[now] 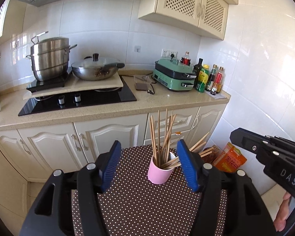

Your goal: Organize utensils

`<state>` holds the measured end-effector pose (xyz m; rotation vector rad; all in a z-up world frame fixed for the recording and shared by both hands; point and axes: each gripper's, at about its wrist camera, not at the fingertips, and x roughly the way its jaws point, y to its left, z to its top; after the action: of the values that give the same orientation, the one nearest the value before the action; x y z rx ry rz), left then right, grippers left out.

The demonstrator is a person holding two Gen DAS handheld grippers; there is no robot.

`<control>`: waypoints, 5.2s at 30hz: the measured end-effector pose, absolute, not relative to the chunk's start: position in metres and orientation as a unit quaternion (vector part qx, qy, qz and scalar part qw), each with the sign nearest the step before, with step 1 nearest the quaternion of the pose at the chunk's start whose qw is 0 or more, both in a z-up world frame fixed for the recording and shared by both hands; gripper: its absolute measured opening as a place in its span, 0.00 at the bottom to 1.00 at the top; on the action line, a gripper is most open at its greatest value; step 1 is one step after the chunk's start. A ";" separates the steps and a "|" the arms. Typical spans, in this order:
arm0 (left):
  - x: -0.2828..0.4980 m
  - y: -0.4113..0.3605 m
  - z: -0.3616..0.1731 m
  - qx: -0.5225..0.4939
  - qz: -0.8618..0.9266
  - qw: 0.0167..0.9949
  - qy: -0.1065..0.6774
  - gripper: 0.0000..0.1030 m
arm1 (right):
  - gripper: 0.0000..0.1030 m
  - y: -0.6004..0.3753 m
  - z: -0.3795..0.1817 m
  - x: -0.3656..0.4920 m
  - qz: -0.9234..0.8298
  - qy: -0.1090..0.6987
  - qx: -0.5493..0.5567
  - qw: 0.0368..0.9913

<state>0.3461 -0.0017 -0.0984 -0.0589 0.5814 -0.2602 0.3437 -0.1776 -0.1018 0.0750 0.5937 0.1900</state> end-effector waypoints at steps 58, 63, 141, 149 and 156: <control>0.221 0.035 0.007 0.019 -0.104 0.989 0.105 0.80 | 0.80 -0.140 -0.036 0.219 0.040 0.162 0.019 0.986; 0.221 0.037 0.007 0.014 -0.105 0.989 0.107 0.80 | 0.81 -0.141 -0.035 0.220 0.043 0.163 0.019 0.986; 0.212 0.013 0.007 0.020 -0.104 0.988 0.114 0.80 | 0.81 -0.170 -0.041 0.211 0.044 0.179 0.030 0.982; 0.213 0.014 0.006 0.019 -0.103 0.988 0.116 0.80 | 0.81 -0.169 -0.042 0.212 0.044 0.181 0.031 0.982; 0.214 0.015 0.005 0.019 -0.102 0.988 0.117 0.80 | 0.82 -0.167 -0.044 0.214 0.044 0.183 0.032 0.982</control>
<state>0.2140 0.0153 0.0053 0.0385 0.2341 -0.2050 0.2142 -0.1672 -0.0437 0.0638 0.3686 0.0877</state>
